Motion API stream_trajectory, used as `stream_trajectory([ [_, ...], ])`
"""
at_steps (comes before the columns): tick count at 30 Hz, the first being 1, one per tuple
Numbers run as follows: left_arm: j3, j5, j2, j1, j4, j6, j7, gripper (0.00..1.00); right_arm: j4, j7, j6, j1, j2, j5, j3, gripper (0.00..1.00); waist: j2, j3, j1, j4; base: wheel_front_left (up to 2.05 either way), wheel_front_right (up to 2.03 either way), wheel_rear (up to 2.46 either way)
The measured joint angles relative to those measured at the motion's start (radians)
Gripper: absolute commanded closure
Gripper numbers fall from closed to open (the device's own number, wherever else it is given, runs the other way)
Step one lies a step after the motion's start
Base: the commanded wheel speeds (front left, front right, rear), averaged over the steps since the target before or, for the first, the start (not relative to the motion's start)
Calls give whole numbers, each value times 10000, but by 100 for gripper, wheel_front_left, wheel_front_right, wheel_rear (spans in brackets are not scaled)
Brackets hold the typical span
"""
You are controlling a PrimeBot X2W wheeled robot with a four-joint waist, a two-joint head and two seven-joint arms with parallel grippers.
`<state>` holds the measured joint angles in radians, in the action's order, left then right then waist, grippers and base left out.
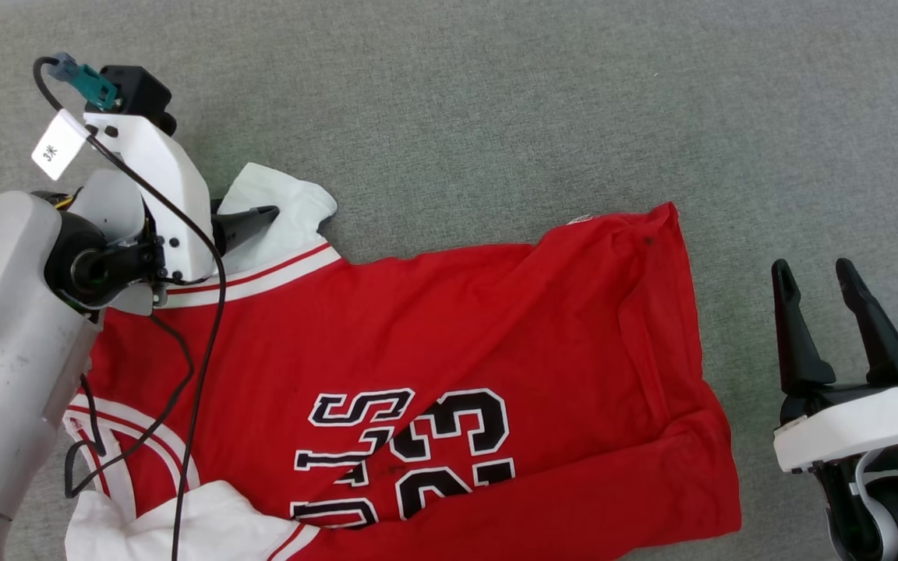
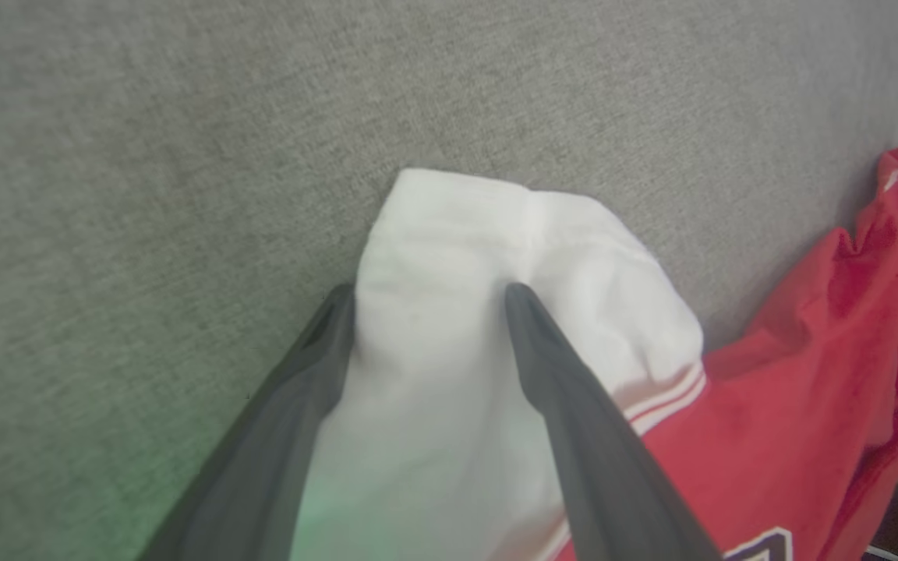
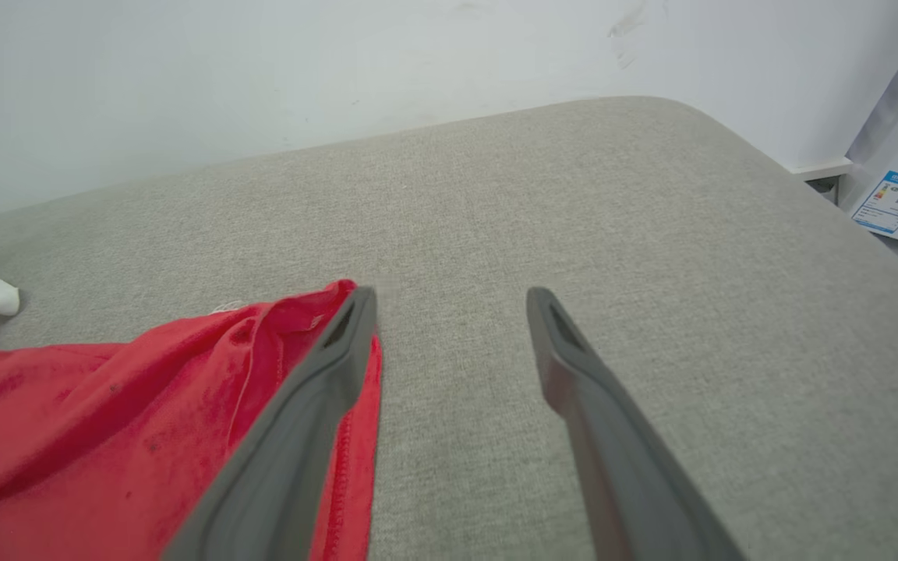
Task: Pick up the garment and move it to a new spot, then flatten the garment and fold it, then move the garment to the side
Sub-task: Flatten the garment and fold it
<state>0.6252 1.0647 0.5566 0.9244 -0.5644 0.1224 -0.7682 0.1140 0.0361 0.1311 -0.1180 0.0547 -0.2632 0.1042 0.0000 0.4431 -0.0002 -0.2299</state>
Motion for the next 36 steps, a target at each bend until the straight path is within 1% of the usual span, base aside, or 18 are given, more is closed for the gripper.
stream_trajectory([
  [3,-2,38,-36,-20,-50,-6,81,100,-77,84,0,-12,-6,-88,-42,0,0,5,0,16,0,0,0],
  [9,-21,-242,-268,-177,-23,10,1208,100,-433,451,0,-296,65,-410,-79,0,0,-58,1,238,0,0,0],
  [12,-102,-414,-382,-182,4,13,1941,100,-980,802,0,-640,336,-700,-82,0,0,-164,1,408,0,0,0],
  [18,-161,-876,-445,-141,408,21,3081,100,-2096,1680,0,-1804,1275,-1352,-809,0,0,-387,2,886,0,0,0],
  [21,-56,-1091,-525,-121,665,17,3292,100,-2458,2500,0,-2410,1804,-1609,-1281,0,0,-453,2,1191,0,0,0],
  [26,12,-1103,-633,-120,991,10,3434,100,-3066,4713,0,-3441,2731,-1887,-2178,0,0,-453,2,1661,0,0,0],
  [30,65,-1114,-715,-119,1204,10,3582,100,-3499,6393,0,-4130,3241,-2163,-2905,0,0,-318,2,1905,0,0,0],
  [33,119,-1149,-763,-118,1313,12,3682,100,-3808,7302,0,-4481,3607,-2334,-3325,0,0,-205,2,2049,0,0,0],
  [36,173,-1172,-771,-133,1369,23,3749,100,-4126,8240,0,-4773,3816,-2405,-3609,0,0,-122,2,2135,0,0,0],
])
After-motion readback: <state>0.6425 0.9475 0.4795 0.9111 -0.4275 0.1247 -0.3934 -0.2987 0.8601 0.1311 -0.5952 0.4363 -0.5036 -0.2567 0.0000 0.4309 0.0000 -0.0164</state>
